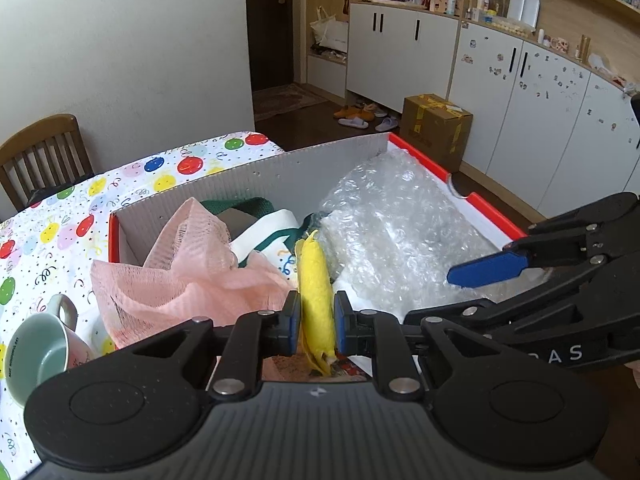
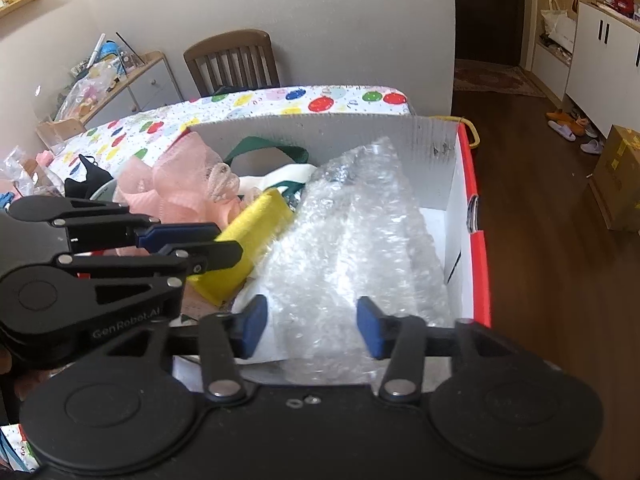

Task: Organize soft objects
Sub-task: 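Lift the yellow sponge and bubble wrap into the box and release both, then withdraw both tools from the box toward the black cloth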

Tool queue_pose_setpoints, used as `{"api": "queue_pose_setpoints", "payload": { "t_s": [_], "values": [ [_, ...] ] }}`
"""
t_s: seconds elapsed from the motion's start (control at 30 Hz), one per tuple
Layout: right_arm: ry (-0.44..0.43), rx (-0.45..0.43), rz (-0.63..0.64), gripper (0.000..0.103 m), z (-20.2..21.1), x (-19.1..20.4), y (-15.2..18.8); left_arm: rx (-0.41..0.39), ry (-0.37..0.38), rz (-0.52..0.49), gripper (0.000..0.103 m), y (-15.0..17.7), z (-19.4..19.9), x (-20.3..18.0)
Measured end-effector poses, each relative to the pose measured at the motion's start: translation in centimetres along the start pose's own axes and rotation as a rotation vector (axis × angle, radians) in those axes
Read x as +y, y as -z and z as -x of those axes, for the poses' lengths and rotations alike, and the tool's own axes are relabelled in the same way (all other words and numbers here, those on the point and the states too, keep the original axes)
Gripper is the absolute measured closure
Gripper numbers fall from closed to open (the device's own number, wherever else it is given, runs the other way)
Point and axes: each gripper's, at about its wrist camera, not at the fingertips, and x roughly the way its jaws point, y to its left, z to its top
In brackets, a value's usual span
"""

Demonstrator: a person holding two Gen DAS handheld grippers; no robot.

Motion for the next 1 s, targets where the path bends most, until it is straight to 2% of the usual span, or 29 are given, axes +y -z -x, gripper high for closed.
{"api": "queue_pose_setpoints", "payload": {
  "t_s": [0.2,0.3,0.53,0.57,0.6,0.63,0.7,0.83,0.93,1.0],
  "values": [
    [0.001,-0.017,0.01,0.046,1.2,0.0,0.1,-0.014,0.009,0.014,0.078,0.2,1.1,-0.2],
    [0.002,-0.029,0.016,0.042,1.9,0.1,0.1,-0.027,0.011,0.023,0.077,0.1,1.9,-0.1],
    [0.012,-0.091,0.03,0.041,3.9,0.5,-0.2,-0.068,0.022,0.042,0.076,0.1,4.2,-0.1],
    [0.012,-0.1,0.032,0.04,4.2,0.6,-0.3,-0.077,0.028,0.046,0.073,0.1,4.6,0.0],
    [0.011,-0.107,0.035,0.039,4.5,0.6,-0.3,-0.086,0.031,0.051,0.062,0.2,5.1,0.0],
    [0.008,-0.114,0.035,0.038,4.9,0.7,-0.3,-0.094,0.031,0.057,0.042,0.3,5.5,0.1],
    [0.005,-0.129,0.036,0.036,5.5,0.9,-0.3,-0.12,0.0,0.071,0.033,0.4,6.5,0.3],
    [-0.004,-0.152,0.036,0.033,6.7,1.2,-0.6,-0.148,0.0,0.101,0.031,0.7,8.4,1.2],
    [-0.019,-0.174,0.042,0.028,7.6,1.8,-0.8,-0.172,-0.014,0.111,0.021,0.9,9.9,1.7],
    [-0.028,-0.187,0.051,0.026,8.1,2.4,-1.0,-0.19,-0.022,0.117,0.019,1.2,11.0,2.1]
  ]
}}
